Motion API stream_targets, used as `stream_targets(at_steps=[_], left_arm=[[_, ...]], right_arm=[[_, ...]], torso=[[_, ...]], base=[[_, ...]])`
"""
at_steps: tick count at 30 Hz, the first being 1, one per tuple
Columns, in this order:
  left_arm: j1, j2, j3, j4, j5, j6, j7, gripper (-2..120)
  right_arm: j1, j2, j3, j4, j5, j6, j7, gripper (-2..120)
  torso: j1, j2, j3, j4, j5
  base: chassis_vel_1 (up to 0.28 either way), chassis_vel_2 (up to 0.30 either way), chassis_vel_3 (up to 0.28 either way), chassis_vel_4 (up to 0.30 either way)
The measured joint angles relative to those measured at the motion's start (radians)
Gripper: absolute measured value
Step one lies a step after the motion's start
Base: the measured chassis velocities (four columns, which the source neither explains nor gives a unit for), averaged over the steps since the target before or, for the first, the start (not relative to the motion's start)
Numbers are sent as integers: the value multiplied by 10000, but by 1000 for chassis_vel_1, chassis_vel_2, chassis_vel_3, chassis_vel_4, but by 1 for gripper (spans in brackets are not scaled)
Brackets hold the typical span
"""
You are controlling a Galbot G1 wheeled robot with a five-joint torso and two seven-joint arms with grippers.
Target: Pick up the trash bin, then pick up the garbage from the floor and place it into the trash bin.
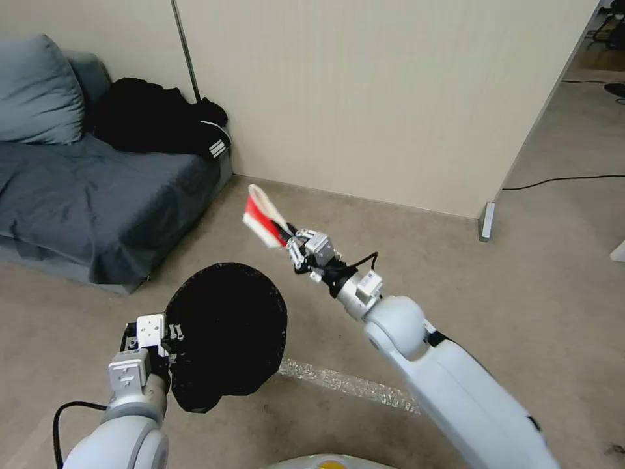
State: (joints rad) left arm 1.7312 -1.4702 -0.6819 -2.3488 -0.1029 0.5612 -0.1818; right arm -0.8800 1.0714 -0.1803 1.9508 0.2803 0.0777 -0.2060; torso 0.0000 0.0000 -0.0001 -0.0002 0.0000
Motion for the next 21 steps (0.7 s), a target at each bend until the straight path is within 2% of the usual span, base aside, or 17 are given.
stream_targets(at_steps=[2, 7, 13, 21], left_arm=[[-26, -12, 4, 13, -1, 3, 6, 1], [-90, -77, 59, 70, 9, 6, 7, 1], [-133, -105, 77, 120, 21, 7, 6, 1], [-130, -126, 130, 123, 35, 7, 7, 1]], right_arm=[[159, -395, -325, 298, 158, -55, -55, 0], [414, -703, -902, 378, 180, -97, -60, 0], [253, -722, -1305, 259, -87, -107, -39, 0], [-283, -306, -1642, -413, -679, -2, -1, 0]], torso=[[0, 0, 0, 0, 0], [0, 0, 0, 4, 1], [1, 0, 0, 3, 0], [0, 0, 0, 2, 0]], base=[[0, 0, 0, 0], [0, 0, 0, 0], [0, 0, 0, 0], [0, 0, 0, 0]])
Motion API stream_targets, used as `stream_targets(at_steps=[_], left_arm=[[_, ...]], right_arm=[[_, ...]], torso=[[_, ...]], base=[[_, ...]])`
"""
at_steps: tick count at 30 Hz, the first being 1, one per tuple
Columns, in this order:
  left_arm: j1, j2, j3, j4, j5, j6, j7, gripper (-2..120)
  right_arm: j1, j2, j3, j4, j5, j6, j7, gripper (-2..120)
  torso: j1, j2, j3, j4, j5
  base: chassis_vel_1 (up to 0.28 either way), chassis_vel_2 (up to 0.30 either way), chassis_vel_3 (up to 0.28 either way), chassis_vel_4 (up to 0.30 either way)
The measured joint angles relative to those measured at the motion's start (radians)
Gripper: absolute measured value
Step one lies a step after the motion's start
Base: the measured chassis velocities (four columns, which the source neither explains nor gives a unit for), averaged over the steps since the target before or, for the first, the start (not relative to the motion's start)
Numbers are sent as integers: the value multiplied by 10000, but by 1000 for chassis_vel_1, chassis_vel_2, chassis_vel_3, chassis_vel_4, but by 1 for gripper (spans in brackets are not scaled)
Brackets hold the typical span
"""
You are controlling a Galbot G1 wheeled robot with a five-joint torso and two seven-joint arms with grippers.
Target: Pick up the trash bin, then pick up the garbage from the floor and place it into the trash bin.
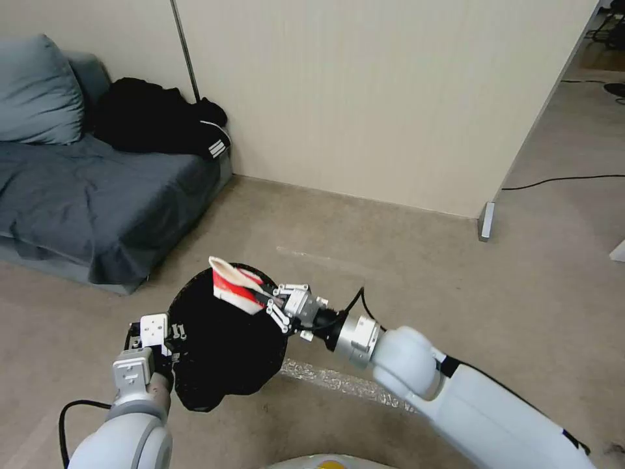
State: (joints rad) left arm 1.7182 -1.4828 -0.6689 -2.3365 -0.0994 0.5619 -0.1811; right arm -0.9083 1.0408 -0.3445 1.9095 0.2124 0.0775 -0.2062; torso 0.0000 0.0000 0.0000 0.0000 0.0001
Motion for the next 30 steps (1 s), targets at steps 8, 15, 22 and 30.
stream_targets(at_steps=[8, 15, 22, 30], left_arm=[[7, -18, 51, 0, 20, -1, 2, 1], [-35, -50, 134, 4, 44, 0, 4, 1], [-54, -64, 157, 16, 65, -1, 4, 1], [-73, -60, 156, 19, 67, -1, 4, 1]], right_arm=[[-243, 311, -260, -412, -420, 59, 9, 15], [-361, 615, -367, -572, -614, 76, 37, 41], [-354, 665, -427, -580, -631, 75, 46, 65], [-345, 582, -433, -490, -637, 57, 56, 95]], torso=[[0, 0, 0, 0, -1], [0, 0, 0, 0, -1], [0, 0, 0, 0, -1], [0, 0, 0, 0, 0]], base=[[0, 0, 0, 0], [0, 0, 0, 0], [0, 0, 0, 0], [0, 0, 0, 0]])
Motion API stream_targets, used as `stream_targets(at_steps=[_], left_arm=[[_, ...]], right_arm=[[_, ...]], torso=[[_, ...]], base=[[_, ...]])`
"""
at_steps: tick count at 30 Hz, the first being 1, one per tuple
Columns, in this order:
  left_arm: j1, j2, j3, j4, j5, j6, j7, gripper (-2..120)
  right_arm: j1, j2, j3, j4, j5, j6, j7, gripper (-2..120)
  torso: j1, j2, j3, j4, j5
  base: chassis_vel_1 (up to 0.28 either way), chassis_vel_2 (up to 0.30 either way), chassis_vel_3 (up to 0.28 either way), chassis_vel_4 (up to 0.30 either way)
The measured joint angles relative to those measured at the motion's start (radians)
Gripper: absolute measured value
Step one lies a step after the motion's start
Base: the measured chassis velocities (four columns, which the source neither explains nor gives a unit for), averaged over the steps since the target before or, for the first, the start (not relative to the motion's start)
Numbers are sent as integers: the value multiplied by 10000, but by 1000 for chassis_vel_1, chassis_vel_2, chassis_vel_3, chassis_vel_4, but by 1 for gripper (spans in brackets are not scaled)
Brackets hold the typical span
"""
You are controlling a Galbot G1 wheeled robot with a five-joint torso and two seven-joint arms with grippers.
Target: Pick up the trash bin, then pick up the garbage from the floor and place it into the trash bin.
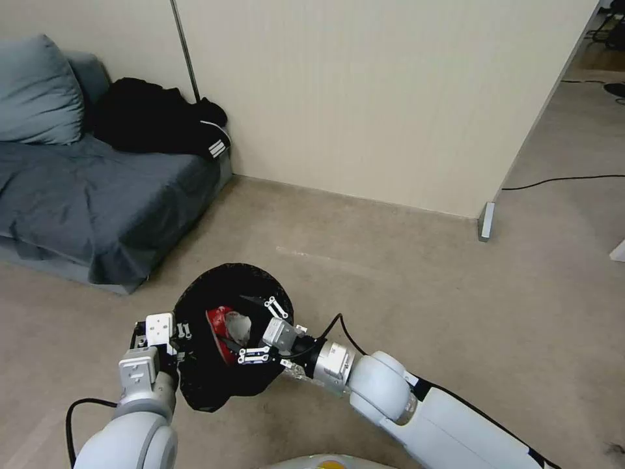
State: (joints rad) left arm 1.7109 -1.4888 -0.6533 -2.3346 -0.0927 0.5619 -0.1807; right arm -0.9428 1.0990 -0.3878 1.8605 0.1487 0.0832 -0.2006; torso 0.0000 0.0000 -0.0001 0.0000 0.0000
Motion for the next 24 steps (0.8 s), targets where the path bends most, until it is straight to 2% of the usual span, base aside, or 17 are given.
stream_targets(at_steps=[1, 6, 13, 15, 16, 17, 19, 24], left_arm=[[-7, 1, 0, 5, 0, 1, 0, 1], [-11, 10, 1, 50, 17, 1, 1, 1], [-26, 42, 20, 125, 48, 7, 5, 1], [-31, 67, 7, 158, 48, 8, 10, 1], [-36, 81, -12, 181, 48, 8, 11, 1], [-36, 81, -12, 181, 48, 8, 11, 1], [-76, 99, -51, 244, 44, 8, 12, 1], [-127, 109, -69, 334, 41, -10, 13, 1]], right_arm=[[33, -23, 45, 91, 18, -19, 17, 98], [211, 8, 377, 513, 184, -149, 222, 100], [443, 205, 1222, 1349, 503, -749, 1476, 100], [331, 110, 1648, 1684, 510, -1389, 2149, 100], [173, 7, 1949, 1915, 606, -2106, 2840, 100], [173, 7, 1949, 1915, 606, -2106, 2840, 100], [-175, -81, 2526, 2063, 906, -2867, 3772, 100], [-711, -20, 3388, 1957, 985, -3096, 4212, 100]], torso=[[0, 0, 0, 0, 0], [0, 0, 0, 0, 0], [0, 0, 1, 1, 0], [0, 0, 1, 1, 2], [0, 0, 0, 0, 0], [0, 0, 0, 0, 0], [0, 0, 0, -1, 1], [0, 0, 1, -1, 1]], base=[[0, 0, 0, 0], [0, 0, 0, 0], [0, 0, 0, 0], [0, 0, 0, 0], [0, 0, 0, 0], [0, 0, 0, 0], [0, 0, 0, 0], [0, 0, 0, 0]])
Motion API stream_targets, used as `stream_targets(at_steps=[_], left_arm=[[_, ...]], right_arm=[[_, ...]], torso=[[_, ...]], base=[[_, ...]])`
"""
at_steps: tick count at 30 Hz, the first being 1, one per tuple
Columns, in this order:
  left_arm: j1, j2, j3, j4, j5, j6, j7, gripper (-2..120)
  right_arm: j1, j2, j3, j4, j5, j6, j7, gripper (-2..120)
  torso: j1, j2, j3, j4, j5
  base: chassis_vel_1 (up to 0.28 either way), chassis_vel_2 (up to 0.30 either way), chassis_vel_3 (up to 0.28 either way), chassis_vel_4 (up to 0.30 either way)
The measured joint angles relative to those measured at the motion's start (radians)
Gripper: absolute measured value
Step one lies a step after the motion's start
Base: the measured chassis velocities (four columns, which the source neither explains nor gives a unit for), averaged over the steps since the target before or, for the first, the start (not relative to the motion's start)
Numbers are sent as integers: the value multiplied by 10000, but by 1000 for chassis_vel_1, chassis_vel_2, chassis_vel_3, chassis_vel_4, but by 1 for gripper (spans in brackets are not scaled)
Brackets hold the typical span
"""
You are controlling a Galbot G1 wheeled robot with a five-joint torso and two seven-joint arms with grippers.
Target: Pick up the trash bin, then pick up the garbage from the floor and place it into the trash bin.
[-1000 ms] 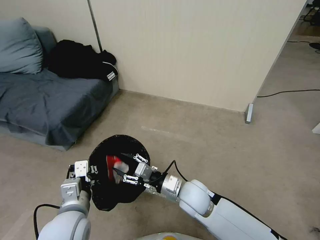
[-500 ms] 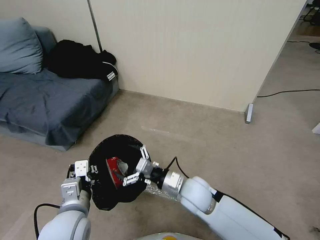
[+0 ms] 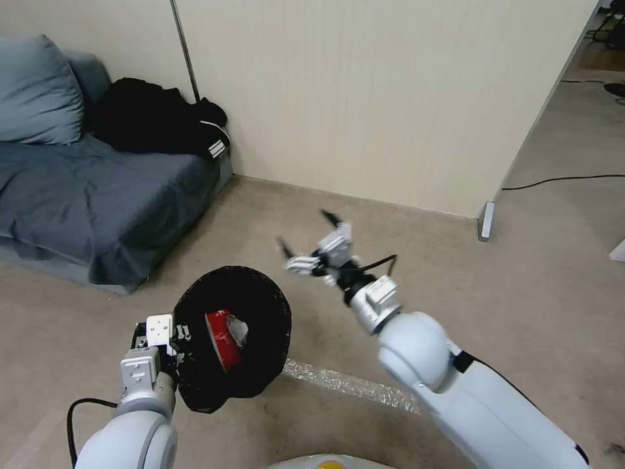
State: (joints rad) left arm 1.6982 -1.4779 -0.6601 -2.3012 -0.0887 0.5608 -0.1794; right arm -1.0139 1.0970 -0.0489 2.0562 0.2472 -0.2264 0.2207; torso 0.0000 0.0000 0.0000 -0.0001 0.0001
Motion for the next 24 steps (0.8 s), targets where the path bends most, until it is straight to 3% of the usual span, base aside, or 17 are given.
stream_targets(at_steps=[8, 16, 24], left_arm=[[-75, 34, -106, 64, -12, -152, 144, 1], [-107, 43, -108, 112, -72, -264, 146, 1], [-97, 33, -89, 113, -160, -285, 140, 1]], right_arm=[[-1674, 949, 1402, -165, -220, 272, 126, 100], [-2559, 1596, 1843, -405, -635, 680, -14, 100], [-2705, 1669, 1919, -512, -736, 886, -137, 100]], torso=[[1, 0, 0, 0, 0], [-1, 1, -1, 2, -1], [0, 0, -1, 1, -1]], base=[[0, 0, 0, 0], [0, 0, 0, 0], [0, 0, 0, 0]])
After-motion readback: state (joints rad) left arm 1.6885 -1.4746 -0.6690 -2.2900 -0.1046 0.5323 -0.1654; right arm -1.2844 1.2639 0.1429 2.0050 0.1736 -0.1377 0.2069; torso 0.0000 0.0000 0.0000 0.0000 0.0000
